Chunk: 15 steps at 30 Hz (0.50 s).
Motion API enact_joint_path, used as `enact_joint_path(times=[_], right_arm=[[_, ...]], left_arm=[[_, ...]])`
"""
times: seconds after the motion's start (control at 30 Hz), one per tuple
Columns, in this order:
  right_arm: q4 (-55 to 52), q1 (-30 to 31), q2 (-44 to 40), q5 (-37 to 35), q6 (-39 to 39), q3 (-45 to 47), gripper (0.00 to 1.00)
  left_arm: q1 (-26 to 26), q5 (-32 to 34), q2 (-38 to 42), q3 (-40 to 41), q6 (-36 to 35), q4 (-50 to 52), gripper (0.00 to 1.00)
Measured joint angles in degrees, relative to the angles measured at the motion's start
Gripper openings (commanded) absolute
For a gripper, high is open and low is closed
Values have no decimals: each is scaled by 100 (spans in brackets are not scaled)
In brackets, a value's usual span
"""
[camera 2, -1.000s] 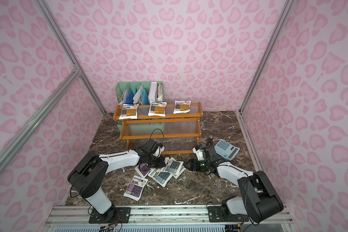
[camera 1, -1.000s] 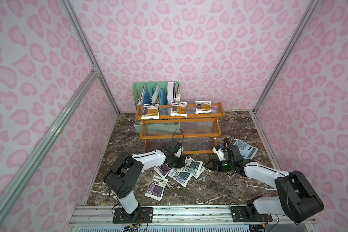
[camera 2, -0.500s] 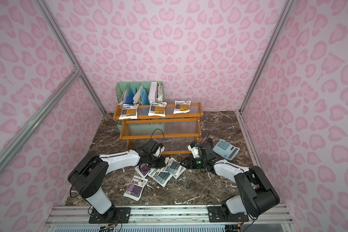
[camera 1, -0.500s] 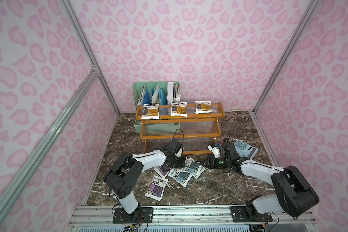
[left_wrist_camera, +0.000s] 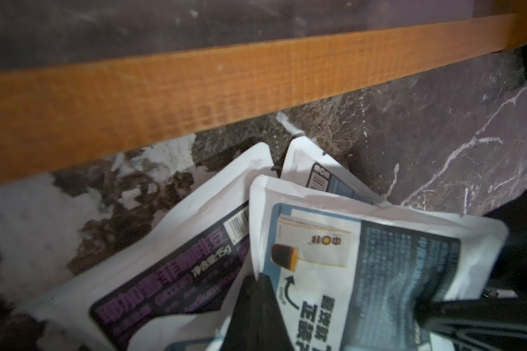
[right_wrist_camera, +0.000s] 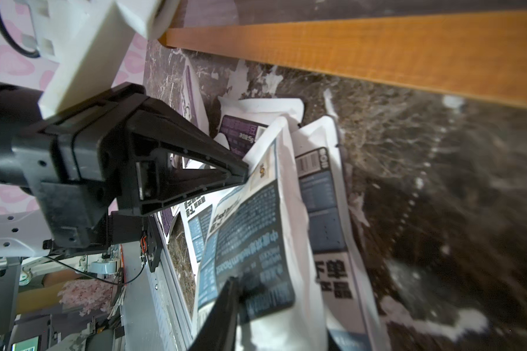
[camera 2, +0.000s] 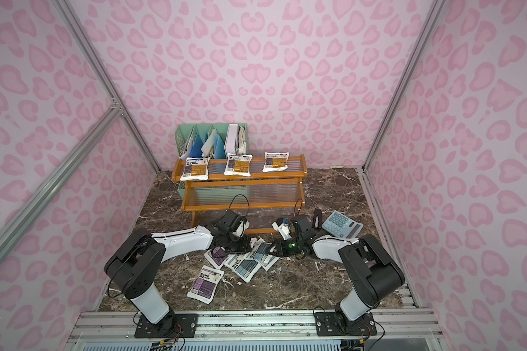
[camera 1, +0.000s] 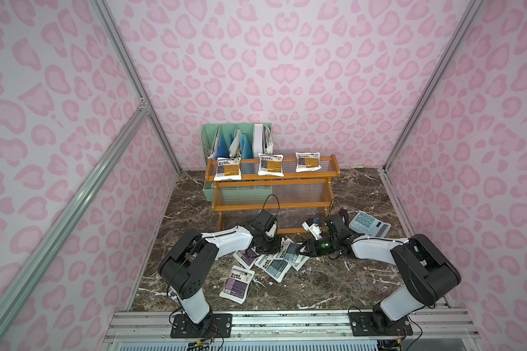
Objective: Place the bagged coffee beans on the shelf by color
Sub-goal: Pick up the bagged coffee beans at the center of the board.
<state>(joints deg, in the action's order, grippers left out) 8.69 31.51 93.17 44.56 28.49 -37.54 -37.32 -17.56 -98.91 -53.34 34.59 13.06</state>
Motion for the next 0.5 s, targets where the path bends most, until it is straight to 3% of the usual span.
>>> enact_joint_path(times=[0.1,0.27,0.37,0.5], right_arm=[[-35,24,57,44,-50,-68,0],[-197,-9,-437,-57,-186,81,0],[-448,-146,-946,-109,-249,212,0],[-787,-289,-1803,-162,-258,337,0]], left_arm=[[2,2,7,0,52,4,0],[46,63,225,48,264,20,21],[107,490,632,146,474,155,29],[120,1154,1296,192,693,387,31]])
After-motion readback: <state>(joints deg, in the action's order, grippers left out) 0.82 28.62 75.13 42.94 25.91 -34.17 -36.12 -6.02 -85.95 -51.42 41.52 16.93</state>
